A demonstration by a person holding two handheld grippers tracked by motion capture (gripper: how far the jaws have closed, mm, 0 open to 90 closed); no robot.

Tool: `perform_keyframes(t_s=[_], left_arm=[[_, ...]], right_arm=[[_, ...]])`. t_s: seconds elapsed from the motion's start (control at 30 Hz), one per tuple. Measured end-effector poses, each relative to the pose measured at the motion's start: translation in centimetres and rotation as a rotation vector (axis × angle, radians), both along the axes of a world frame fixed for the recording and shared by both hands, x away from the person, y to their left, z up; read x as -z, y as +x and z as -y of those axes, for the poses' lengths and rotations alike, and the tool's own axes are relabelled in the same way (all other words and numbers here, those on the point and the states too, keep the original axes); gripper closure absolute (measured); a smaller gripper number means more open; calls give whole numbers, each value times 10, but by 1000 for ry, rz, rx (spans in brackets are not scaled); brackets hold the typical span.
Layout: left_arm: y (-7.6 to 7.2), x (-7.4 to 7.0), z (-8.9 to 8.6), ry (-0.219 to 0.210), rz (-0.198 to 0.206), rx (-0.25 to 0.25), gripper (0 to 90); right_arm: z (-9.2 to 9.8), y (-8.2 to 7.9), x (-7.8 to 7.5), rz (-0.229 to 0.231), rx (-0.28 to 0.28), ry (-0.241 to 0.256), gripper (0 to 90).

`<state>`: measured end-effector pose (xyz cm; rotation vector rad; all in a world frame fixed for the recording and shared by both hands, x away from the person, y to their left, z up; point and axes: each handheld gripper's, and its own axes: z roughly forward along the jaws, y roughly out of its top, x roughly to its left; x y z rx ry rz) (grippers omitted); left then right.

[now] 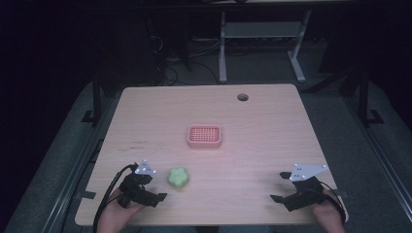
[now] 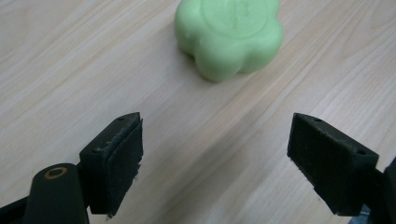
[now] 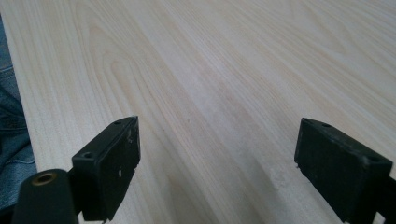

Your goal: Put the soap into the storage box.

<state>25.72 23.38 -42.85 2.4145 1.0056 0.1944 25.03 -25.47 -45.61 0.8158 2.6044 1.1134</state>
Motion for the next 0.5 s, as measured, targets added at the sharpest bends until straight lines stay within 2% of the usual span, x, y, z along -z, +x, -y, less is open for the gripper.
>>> perform_keyframes(t_s=[0.2,0.5], left_arm=[[5,-4,10,4,1,16,183],[13,-9,24,40,-8,43,183]], right_arm=[[0,0,0,0,0,3,138],[-1,-1,-1,-2,-4,7,138]])
